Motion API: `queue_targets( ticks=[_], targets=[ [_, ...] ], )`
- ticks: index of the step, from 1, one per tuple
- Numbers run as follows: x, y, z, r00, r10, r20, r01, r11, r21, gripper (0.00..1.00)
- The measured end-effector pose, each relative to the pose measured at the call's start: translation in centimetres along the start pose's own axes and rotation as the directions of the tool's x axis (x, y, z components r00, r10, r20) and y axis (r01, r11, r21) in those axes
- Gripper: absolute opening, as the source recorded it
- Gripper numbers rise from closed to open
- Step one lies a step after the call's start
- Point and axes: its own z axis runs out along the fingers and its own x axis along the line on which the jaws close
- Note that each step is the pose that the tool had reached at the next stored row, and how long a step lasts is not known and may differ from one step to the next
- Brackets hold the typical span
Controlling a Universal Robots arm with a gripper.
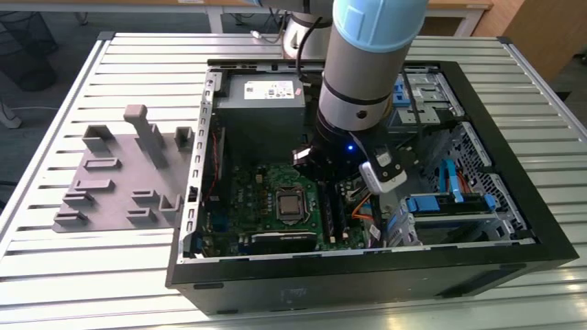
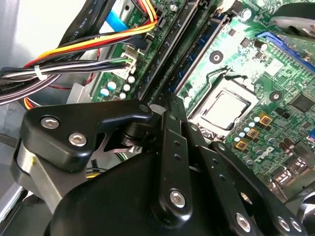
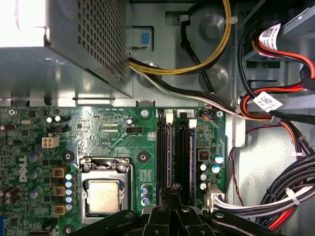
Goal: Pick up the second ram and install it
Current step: 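Press down the second ram until it locks into place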
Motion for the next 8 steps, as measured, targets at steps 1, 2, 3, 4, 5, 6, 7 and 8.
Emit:
queue_targets(
  ticks=[1, 2, 3, 4, 5, 6, 7, 8],
  targets=[
    [-0.01, 0.01, 0.11, 1.0000, 0.000, 0.0002, 0.000, 1.0000, -0.0007, 0.11],
    [-0.01, 0.02, 0.19, 1.0000, 0.000, 0.0002, 0.000, 1.0000, -0.0005, 0.11],
    [-0.01, 0.00, 0.26, 1.0000, 0.000, 0.0000, 0.000, 1.0000, 0.0000, 0.11],
    [-0.01, 0.00, 0.32, 1.0000, 0.000, -0.0001, 0.000, 1.0000, 0.0003, 0.11],
    [-0.01, 0.00, 0.33, 1.0000, 0.000, -0.0001, 0.000, 1.0000, 0.0004, 0.11],
    [-0.02, 0.02, 0.27, 1.0000, 0.000, -0.0001, 0.000, 1.0000, 0.0004, 0.11],
    [-0.02, 0.04, 0.12, 1.0000, 0.000, 0.0004, 0.000, 1.0000, -0.0014, 0.11],
    [-0.02, 0.07, -0.13, 1.0000, 0.000, 0.0011, 0.000, 1.0000, -0.0050, 0.11]
  ],
)
